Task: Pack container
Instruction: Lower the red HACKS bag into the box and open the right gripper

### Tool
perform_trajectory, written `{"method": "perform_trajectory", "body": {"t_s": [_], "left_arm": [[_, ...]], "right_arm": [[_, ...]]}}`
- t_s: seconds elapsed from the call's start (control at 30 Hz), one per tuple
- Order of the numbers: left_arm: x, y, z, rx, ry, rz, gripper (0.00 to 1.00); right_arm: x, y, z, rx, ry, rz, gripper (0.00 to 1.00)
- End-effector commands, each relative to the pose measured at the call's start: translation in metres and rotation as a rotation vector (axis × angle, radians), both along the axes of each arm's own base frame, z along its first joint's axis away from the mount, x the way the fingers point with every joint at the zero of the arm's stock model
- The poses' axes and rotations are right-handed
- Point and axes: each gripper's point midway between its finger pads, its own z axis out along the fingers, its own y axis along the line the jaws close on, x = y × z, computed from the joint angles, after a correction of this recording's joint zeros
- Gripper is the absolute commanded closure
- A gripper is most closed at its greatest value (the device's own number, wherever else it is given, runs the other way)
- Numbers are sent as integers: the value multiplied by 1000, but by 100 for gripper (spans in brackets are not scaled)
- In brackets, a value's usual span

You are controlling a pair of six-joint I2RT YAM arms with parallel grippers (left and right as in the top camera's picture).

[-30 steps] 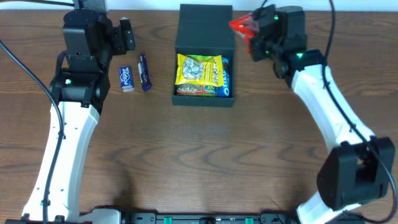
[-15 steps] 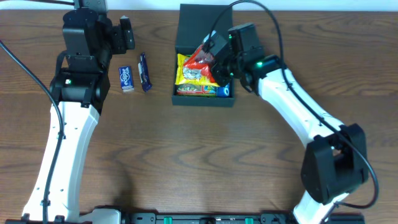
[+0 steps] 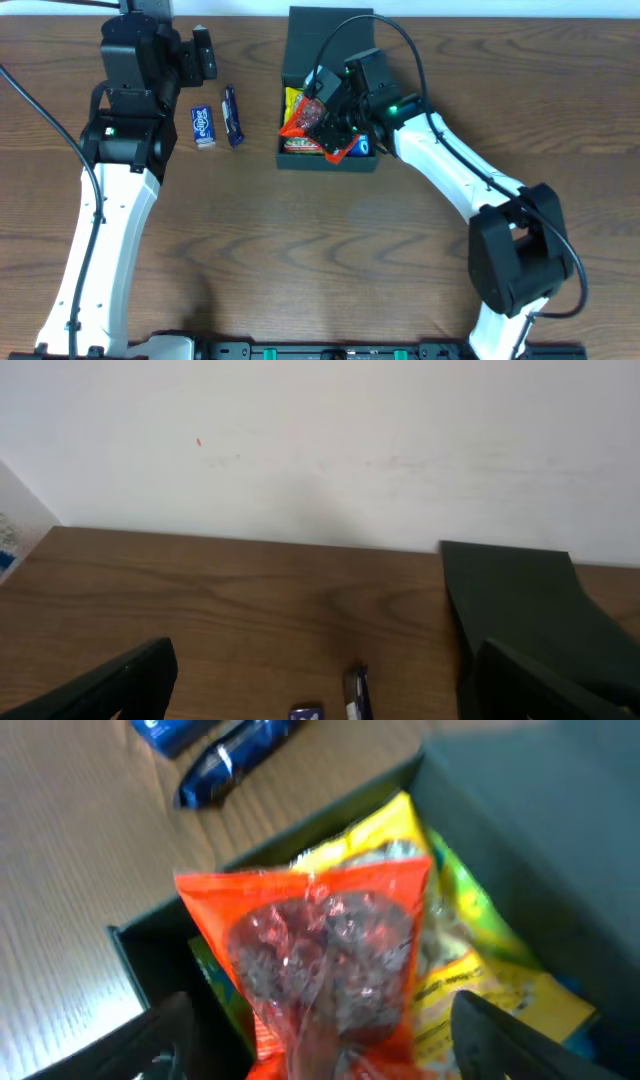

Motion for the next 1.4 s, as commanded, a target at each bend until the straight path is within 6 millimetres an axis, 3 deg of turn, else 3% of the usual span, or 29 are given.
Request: {"method": "perform_trajectory", "body": {"t_s": [0.0,0.03,0.27,0.67,0.77,0.87,1.0,1.1,1.2,1.3,1.37], "left_arm": [[-4,4,14,22,-30,6,5],[-4,4,14,22,-30,6,5],[-4,4,14,22,-30,5,5],[-4,4,14,22,-27,5,5],[-4,4,13,22,-26,5,5],[-4,4,13,22,-23,5,5],[-4,4,12,22,-22,5,5],[-4,4,12,22,-22,5,5],[-4,4,12,22,-22,5,5],[-4,4,12,22,-20,5,5],[-5,4,11,23,-17,5,5]], "right_arm": [[-3,4,52,73,-84,3,71],[-3,4,58,78,-94,3,98],[-8,6,45,113,-27,41,99],[-12,6,-53,39,178,41,99],[-16,6,-69,31,219,47,99],[-19,7,-73,33,239,54,99],[-17,7,-68,42,223,56,99],[-17,12,-41,103,196,84,99],[-12,13,-1,157,127,99,99],[-6,7,31,185,53,91,99],[3,-7,42,169,11,46,99]]}}
